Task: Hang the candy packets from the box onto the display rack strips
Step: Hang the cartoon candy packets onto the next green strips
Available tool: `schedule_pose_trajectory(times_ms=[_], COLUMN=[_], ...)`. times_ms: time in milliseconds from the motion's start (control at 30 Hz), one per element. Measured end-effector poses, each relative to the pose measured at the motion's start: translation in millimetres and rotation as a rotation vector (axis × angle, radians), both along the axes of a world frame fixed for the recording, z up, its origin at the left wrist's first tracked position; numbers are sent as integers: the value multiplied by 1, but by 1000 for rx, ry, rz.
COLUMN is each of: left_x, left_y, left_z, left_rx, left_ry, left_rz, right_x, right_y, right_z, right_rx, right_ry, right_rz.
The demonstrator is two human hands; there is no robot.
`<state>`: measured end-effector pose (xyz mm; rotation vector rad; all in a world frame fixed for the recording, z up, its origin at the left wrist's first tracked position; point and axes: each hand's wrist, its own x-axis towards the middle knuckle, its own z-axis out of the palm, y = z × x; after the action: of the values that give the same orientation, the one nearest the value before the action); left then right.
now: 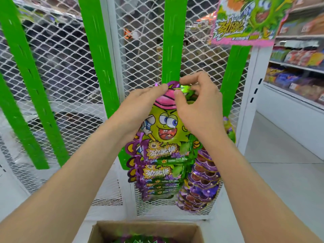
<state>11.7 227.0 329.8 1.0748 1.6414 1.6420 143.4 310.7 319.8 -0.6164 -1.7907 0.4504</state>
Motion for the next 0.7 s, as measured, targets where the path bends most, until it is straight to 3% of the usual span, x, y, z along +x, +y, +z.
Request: schedule_pose_trajectory(times_ms=[133, 300, 367, 500, 567, 700], left_x=[6, 10, 9, 5, 5, 6], left_y=[-7, -12, -14, -11, -13, -23], left_z=[2, 1, -4, -24, -34, -65], left_rx=[20, 12, 18, 102, 162, 264], left_ry=[-48, 18, 129, 588, 714, 982], left_rz=[-94, -101, -79, 95, 207, 467], right_x=[3, 5, 6, 10, 12, 23], right_y=[-6, -12, -15, -12, -10, -11], right_z=[3, -4, -8, -23, -31, -40], right_rx=[-16, -25, 1, -12, -2, 166], right_ry=[29, 24, 3, -61, -80, -18], right_rz=[-45, -51, -55, -23, 6, -115])
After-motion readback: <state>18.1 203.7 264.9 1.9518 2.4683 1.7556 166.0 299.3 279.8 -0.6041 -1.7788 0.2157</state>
